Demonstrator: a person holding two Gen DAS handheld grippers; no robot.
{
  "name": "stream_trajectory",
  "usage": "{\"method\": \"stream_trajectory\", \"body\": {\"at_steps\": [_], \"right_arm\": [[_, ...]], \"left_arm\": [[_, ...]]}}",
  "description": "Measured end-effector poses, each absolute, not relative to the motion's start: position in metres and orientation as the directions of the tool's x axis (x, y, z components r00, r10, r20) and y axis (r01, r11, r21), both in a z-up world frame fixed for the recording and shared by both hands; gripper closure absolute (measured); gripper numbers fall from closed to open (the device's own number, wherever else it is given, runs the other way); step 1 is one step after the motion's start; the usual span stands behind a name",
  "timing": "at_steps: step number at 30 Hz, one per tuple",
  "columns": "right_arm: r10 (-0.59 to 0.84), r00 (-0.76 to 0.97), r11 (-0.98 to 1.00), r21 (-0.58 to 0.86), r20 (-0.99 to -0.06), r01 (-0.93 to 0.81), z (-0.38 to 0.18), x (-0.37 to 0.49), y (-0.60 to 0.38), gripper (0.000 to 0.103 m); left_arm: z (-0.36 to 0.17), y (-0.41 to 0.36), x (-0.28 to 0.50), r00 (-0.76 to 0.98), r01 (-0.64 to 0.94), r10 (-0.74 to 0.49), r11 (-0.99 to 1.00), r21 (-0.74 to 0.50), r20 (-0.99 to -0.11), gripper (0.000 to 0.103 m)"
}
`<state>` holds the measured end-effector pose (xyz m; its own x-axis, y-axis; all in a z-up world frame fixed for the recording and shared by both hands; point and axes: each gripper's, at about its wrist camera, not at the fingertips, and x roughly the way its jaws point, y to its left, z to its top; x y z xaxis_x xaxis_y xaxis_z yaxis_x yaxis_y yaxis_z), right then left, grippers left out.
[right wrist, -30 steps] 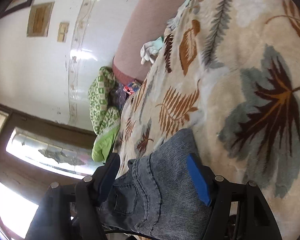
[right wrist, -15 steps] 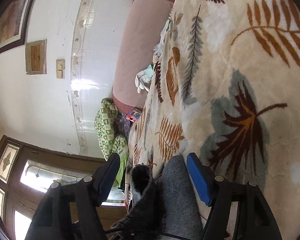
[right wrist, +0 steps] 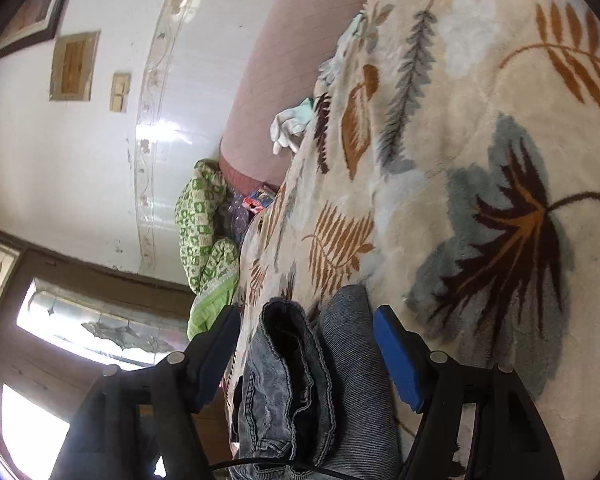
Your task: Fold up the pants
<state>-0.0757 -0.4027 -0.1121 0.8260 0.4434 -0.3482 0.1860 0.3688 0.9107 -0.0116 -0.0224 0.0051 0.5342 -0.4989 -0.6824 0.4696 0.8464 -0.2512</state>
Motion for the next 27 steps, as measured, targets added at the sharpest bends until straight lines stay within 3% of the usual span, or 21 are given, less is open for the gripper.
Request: {"method": "stream_trajectory", "body": {"at_steps": [3,6,10,11,15,19,23,27], "right_arm": [[0.485,0.814,0.446,0.891,-0.319,0.083,-0.096,-0.071,-0.38,0.031],[0.508,0.804,0.529,0.849,-0.31,-0.006,-0.081,-0.067,-0.354,0.031],[0.565,0.768,0.556,0.827,-0.302,-0.084,-0.077,-0.056,-0.325,0.031],[0.58,0.757,0.554,0.827,-0.301,-0.095,-0.078,-0.053,-0.319,0.031],[0.614,0.718,0.557,0.825,-0.327,-0.1,-0.088,-0.039,-0.298,0.031],[0.63,0.621,0.536,0.84,-0.467,0.088,-0.132,-0.011,-0.292,0.029],[0.654,0.638,0.445,0.889,-0.407,0.11,-0.14,-0.012,-0.306,0.029],[0.639,0.657,0.454,0.886,-0.401,0.099,-0.133,-0.019,-0.31,0.029]], "left_arm": [[-0.034,-0.003,0.007,0.497,0.358,-0.419,0.897,-0.261,-0.759,0.026],[-0.072,-0.01,-0.005,0.429,0.37,-0.404,0.895,-0.251,-0.808,0.027],[-0.088,-0.039,-0.042,0.57,0.445,-0.277,0.896,0.006,-0.774,0.026],[-0.089,-0.039,-0.044,0.58,0.441,-0.268,0.897,0.02,-0.77,0.025],[-0.09,-0.032,-0.04,0.56,0.451,-0.302,0.892,-0.022,-0.771,0.024],[-0.088,-0.032,-0.03,0.531,0.474,-0.319,0.88,-0.037,-0.785,0.021],[-0.077,-0.027,-0.02,0.487,0.46,-0.349,0.882,-0.105,-0.8,0.021],[-0.046,-0.022,-0.026,0.576,0.454,-0.362,0.887,-0.081,-0.733,0.021]]}}
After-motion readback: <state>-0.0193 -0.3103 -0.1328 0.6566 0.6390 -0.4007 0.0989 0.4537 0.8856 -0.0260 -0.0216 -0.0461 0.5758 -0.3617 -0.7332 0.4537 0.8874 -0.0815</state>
